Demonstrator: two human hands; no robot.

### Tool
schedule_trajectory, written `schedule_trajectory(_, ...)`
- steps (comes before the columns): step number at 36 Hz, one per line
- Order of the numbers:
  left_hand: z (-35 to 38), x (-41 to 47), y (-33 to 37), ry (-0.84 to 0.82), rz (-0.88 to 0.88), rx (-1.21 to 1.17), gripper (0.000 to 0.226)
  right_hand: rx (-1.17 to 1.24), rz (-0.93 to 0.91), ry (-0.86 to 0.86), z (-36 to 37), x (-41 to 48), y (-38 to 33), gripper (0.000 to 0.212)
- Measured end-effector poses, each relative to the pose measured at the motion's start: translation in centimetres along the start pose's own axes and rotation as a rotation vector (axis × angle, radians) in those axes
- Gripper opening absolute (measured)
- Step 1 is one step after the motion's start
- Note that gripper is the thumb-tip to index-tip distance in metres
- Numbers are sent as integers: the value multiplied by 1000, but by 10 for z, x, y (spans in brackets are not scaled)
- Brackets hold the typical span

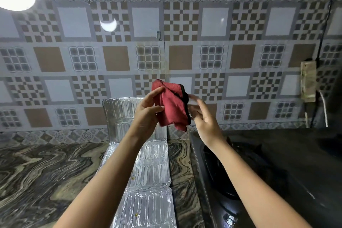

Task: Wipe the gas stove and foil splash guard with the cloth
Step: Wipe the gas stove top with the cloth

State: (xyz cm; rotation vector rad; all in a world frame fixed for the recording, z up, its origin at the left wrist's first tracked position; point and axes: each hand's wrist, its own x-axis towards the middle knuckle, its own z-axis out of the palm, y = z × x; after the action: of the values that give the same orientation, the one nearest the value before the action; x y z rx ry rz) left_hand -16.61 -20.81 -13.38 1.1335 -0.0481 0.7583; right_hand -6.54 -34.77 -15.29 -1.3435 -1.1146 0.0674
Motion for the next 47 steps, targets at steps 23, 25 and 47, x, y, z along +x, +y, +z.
schedule_trajectory(23,-21,-34,27,-232,-368,269,27,119,88,146,18,12,-18,20)
schedule_trajectory(25,-20,-37,23,-194,-382,235,30,148,109,138,19,9,-21,23)
schedule_trajectory(47,17,-31,-24,-80,-168,78,39,285,286,-23,-20,-32,-18,34)
